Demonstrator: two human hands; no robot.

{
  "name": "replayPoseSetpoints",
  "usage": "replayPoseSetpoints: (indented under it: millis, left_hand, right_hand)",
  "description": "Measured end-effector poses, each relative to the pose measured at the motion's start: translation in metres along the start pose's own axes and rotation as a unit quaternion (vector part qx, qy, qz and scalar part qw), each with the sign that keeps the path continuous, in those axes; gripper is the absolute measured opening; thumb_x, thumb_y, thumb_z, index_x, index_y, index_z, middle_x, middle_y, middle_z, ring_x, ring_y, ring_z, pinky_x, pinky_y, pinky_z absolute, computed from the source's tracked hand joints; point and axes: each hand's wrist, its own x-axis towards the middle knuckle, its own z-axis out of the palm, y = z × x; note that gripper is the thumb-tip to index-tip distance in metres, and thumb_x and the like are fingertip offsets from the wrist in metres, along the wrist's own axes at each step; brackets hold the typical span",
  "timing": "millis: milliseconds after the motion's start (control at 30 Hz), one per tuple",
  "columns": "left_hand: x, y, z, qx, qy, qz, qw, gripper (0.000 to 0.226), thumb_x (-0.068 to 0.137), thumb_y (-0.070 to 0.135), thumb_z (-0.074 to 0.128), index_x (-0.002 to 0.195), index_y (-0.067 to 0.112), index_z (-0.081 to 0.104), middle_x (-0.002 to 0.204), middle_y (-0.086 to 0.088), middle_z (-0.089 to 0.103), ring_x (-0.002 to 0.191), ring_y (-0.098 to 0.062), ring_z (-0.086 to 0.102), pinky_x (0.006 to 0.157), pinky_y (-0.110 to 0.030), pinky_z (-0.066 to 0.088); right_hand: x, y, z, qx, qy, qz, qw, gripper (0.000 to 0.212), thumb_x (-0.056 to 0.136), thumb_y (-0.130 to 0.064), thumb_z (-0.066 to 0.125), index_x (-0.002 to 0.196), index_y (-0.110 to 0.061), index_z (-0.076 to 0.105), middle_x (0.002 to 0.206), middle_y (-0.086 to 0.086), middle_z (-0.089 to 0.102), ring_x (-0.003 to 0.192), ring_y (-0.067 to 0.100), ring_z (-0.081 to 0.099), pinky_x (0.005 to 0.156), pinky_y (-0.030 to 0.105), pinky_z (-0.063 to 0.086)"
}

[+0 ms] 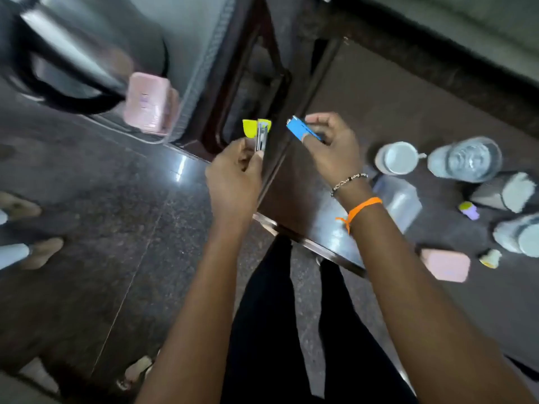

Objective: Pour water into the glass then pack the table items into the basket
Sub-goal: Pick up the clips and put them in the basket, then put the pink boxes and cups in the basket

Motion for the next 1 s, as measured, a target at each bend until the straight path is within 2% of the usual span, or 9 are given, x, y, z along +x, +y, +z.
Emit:
replayPoseSetpoints:
  millis: [100,167,267,367,433,567,767,900,1000]
  left_hand:
    - [0.044,0.006,-0.035,-0.004,0.053,0.002,0.999,0.016,0.082,0.015,0.065,0.095,0.009,0.071,0.082,0.003,0.071,0.074,-0.006,0.065,0.072,-0.014,0.048]
    - [0.079,0.013,-0.050,0.023,0.083,0.006,0.996,0.013,0.080,0.019,0.066,0.084,0.008,0.072,0.078,-0.006,0.073,0.073,-0.017,0.067,0.066,-0.023,0.047]
    - [0.127,0.026,-0.057,0.124,0.117,0.007,0.985,0.021,0.078,0.025,0.063,0.067,0.007,0.068,0.072,-0.020,0.066,0.077,-0.034,0.063,0.055,-0.026,0.026]
    - [0.170,0.030,-0.056,0.179,0.098,-0.025,0.979,0.022,0.077,0.024,0.058,0.076,0.005,0.068,0.082,-0.021,0.067,0.084,-0.036,0.060,0.061,-0.030,0.033]
    - [0.195,0.027,-0.053,0.209,0.090,-0.041,0.973,0.026,0.080,0.026,0.056,0.089,0.004,0.067,0.095,-0.021,0.068,0.092,-0.037,0.060,0.065,-0.032,0.038]
    - [0.233,0.022,-0.048,0.245,0.058,-0.036,0.967,0.029,0.087,0.026,0.055,0.105,0.005,0.062,0.114,-0.017,0.064,0.109,-0.037,0.057,0.086,-0.037,0.046]
    - [0.256,0.028,-0.032,0.232,0.024,-0.055,0.971,0.027,0.090,0.010,0.046,0.111,0.004,0.061,0.120,-0.018,0.061,0.113,-0.036,0.056,0.081,-0.035,0.044]
    - [0.255,0.026,-0.032,0.223,0.015,-0.049,0.973,0.033,0.092,0.026,0.049,0.113,0.003,0.058,0.123,-0.020,0.059,0.117,-0.037,0.053,0.087,-0.037,0.044]
    - [0.233,0.030,-0.032,0.215,0.024,-0.018,0.976,0.031,0.091,0.019,0.047,0.116,0.008,0.061,0.122,-0.019,0.061,0.118,-0.036,0.052,0.093,-0.037,0.040]
  right_hand:
    - [0.021,-0.038,0.043,-0.001,-0.007,-0.025,1.000,0.025,0.078,-0.007,0.064,0.102,-0.008,0.059,0.086,-0.002,0.063,0.081,0.012,0.059,0.077,0.023,0.046]
    - [0.039,-0.059,0.067,-0.002,0.005,-0.039,0.999,0.025,0.077,-0.009,0.067,0.101,-0.006,0.059,0.087,0.004,0.066,0.078,0.012,0.060,0.074,0.020,0.046]
    - [0.070,-0.083,0.097,-0.025,0.022,-0.065,0.997,0.024,0.075,-0.012,0.070,0.096,-0.004,0.062,0.090,0.010,0.071,0.076,0.012,0.061,0.080,0.025,0.050]
    - [0.101,-0.102,0.126,-0.070,0.038,-0.089,0.993,0.020,0.073,-0.011,0.070,0.091,-0.005,0.066,0.093,0.009,0.072,0.077,0.010,0.061,0.074,0.015,0.047]
    - [0.120,-0.111,0.141,-0.097,0.045,-0.095,0.990,0.019,0.072,-0.009,0.069,0.090,-0.004,0.066,0.096,0.009,0.072,0.085,0.017,0.065,0.081,0.022,0.049]
    - [0.155,-0.128,0.164,-0.169,0.034,-0.120,0.978,0.019,0.073,-0.009,0.065,0.092,-0.004,0.067,0.100,0.009,0.071,0.096,0.024,0.063,0.085,0.028,0.046]
    - [0.185,-0.133,0.180,-0.356,-0.024,-0.122,0.926,0.028,0.085,-0.006,0.048,0.109,-0.010,0.060,0.120,0.012,0.061,0.114,0.031,0.054,0.092,0.033,0.046]
    - [0.175,-0.135,0.166,-0.319,-0.022,-0.118,0.940,0.032,0.087,-0.004,0.044,0.113,-0.009,0.062,0.123,0.015,0.060,0.117,0.033,0.053,0.096,0.034,0.043]
    - [0.144,-0.126,0.141,-0.214,0.010,-0.121,0.969,0.032,0.082,0.001,0.044,0.102,-0.009,0.067,0.111,0.014,0.068,0.108,0.032,0.060,0.094,0.036,0.046]
